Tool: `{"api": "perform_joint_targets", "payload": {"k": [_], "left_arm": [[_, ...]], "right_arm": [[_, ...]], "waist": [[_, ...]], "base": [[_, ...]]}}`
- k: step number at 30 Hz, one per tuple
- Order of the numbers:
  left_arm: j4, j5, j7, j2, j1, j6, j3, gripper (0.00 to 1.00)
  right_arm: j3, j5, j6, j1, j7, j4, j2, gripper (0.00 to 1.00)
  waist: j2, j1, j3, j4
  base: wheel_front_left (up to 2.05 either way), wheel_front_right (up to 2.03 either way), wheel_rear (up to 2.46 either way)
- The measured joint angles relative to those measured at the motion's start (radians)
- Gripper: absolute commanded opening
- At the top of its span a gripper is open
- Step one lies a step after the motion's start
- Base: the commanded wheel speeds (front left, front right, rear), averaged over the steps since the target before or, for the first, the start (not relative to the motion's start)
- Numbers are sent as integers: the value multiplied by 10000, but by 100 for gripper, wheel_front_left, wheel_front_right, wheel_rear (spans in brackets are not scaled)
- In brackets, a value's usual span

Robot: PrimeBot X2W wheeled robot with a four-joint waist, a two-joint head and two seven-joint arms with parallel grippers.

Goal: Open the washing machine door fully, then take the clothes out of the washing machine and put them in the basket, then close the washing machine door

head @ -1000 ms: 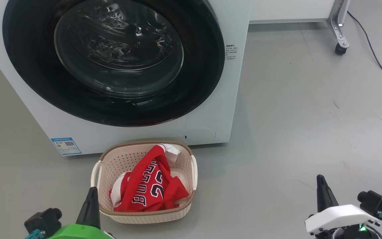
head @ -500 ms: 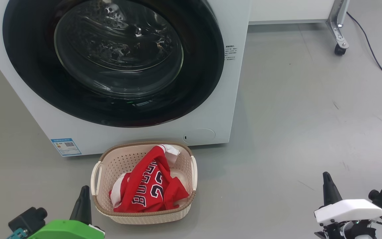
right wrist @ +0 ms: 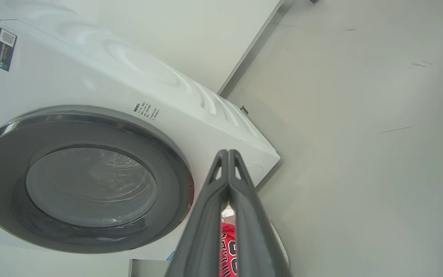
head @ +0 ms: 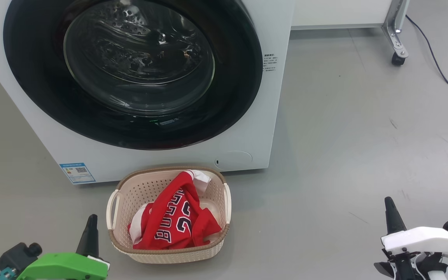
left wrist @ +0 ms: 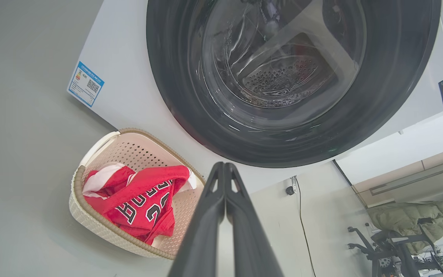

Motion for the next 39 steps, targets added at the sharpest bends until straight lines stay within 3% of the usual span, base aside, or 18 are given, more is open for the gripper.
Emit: {"api": "perform_joint_targets", "payload": {"k": [39], "left_arm": [[708,-5116,993,61,-696,-961,1191,0]], "right_arm": [[-1083,5110,324,-751,1231,140,-79,0]], "waist": [[0,0,-89,-29]], "base": [[0,0,0]]}}
